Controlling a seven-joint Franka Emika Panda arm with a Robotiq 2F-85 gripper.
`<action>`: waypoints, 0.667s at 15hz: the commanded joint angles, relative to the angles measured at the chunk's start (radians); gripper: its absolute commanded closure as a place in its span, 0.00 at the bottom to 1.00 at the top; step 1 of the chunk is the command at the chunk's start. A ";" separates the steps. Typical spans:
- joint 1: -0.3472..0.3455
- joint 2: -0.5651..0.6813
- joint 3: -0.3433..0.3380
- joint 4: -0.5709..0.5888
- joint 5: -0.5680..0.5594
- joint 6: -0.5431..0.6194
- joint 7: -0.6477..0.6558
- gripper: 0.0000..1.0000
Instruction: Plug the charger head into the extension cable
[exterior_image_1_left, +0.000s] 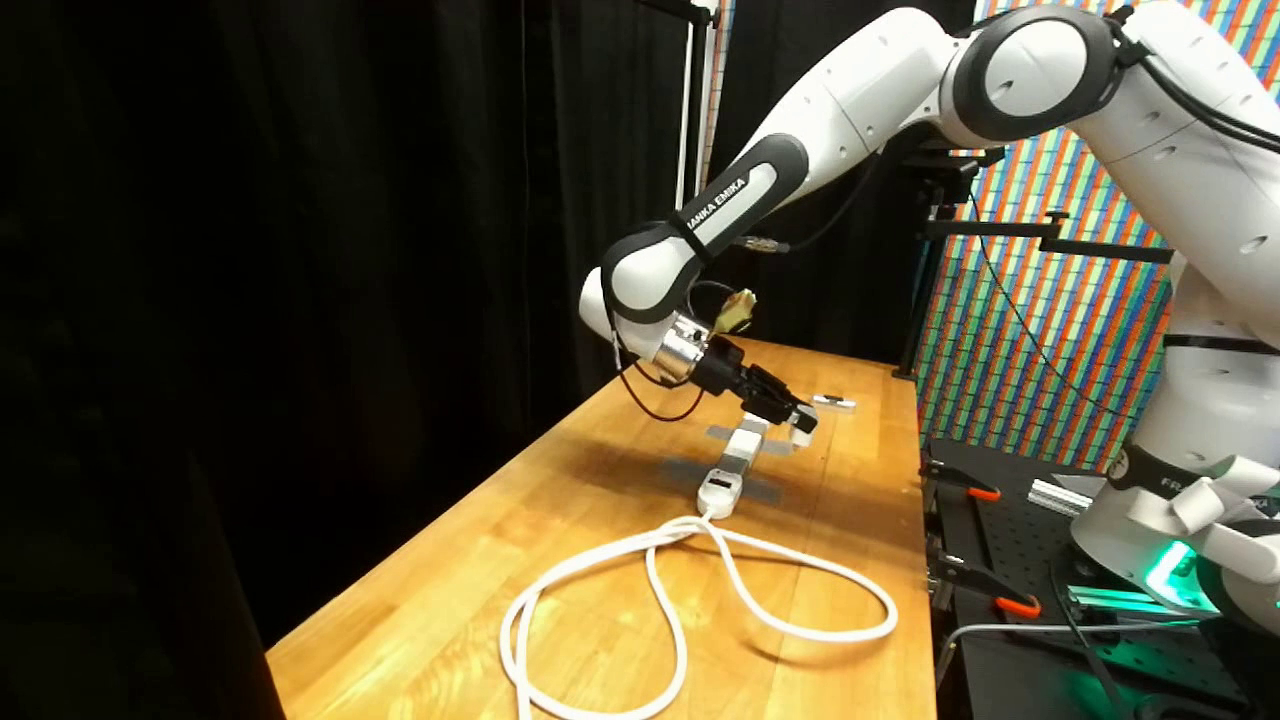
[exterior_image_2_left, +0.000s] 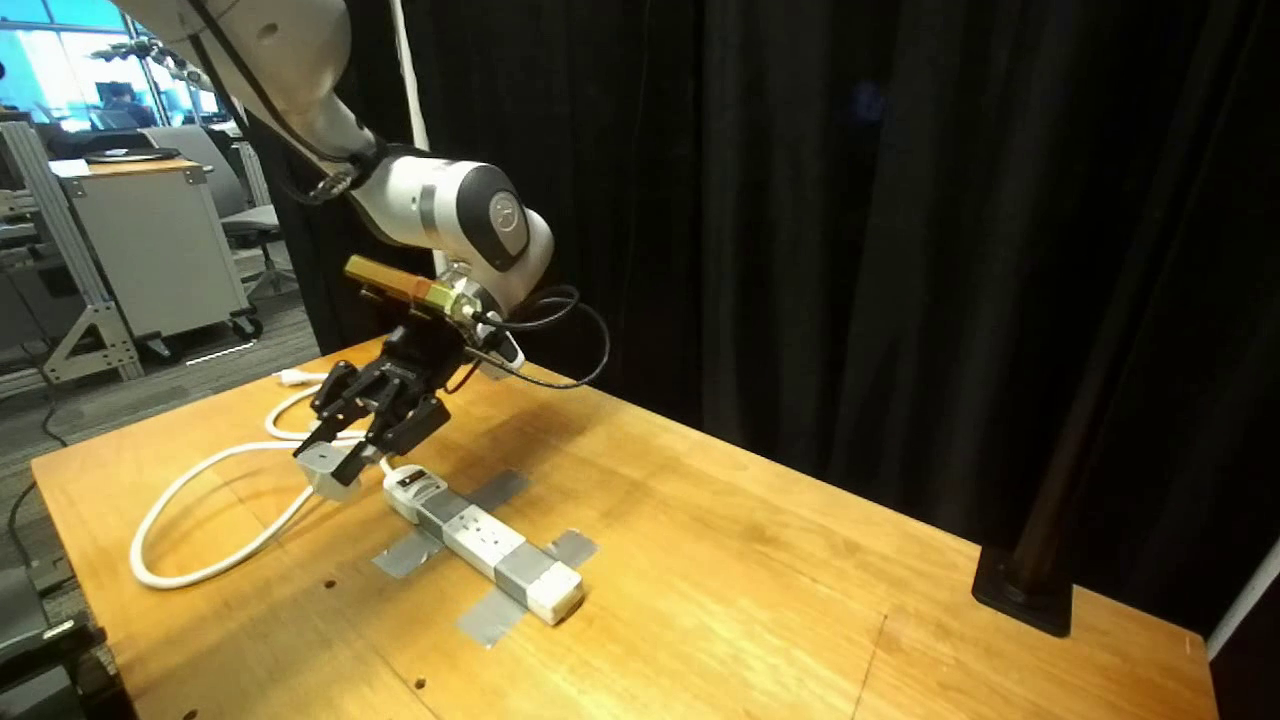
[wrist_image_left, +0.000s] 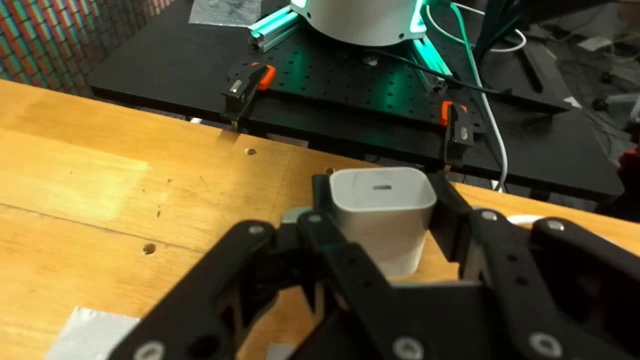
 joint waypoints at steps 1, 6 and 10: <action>0.030 -0.079 0.043 -0.097 -0.111 0.001 -0.118 0.77; 0.064 -0.101 0.105 -0.165 -0.280 0.026 -0.253 0.77; 0.088 -0.116 0.150 -0.217 -0.416 0.063 -0.345 0.77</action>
